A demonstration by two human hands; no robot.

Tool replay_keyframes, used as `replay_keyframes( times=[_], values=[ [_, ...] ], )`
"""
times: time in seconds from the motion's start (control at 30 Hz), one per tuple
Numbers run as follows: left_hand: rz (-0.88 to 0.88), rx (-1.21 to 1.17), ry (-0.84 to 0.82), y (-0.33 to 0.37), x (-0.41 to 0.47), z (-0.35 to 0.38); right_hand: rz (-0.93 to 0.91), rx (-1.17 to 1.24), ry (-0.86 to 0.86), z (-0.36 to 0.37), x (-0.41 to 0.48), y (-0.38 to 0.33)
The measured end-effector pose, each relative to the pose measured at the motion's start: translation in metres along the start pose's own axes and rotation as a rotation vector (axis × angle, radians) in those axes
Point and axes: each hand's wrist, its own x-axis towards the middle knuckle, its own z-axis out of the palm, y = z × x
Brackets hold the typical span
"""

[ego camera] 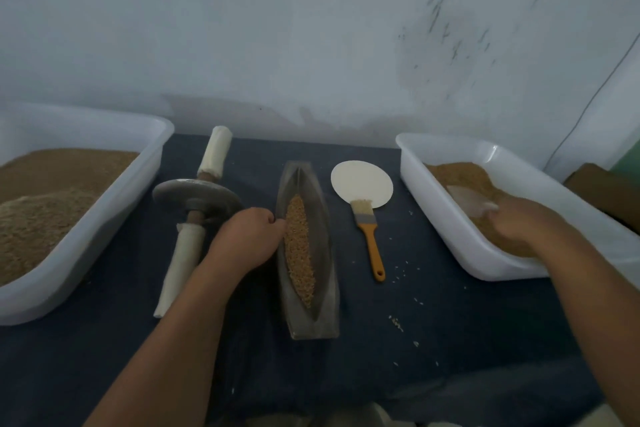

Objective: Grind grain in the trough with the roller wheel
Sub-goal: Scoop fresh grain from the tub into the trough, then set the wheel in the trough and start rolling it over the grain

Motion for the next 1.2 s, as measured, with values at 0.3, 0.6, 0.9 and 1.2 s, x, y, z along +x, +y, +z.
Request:
replay_keyframes(
  times=[0.3,0.6,0.9,1.2],
  values=[
    [-0.050,0.204,0.076,0.007,-0.031,-0.029,-0.002,-0.046,-0.063,-0.010,-0.011,-0.007],
    [-0.399,0.144,0.143,-0.062,-0.067,-0.081,-0.438,0.393,0.647,-0.029,-0.105,-0.053],
    [-0.406,-0.034,0.187,-0.064,-0.051,-0.035,-0.784,0.557,0.389,0.005,-0.181,-0.129],
    [-0.039,0.032,0.338,-0.046,-0.071,-0.079,-1.129,0.349,0.777,-0.025,-0.178,-0.180]
  ],
)
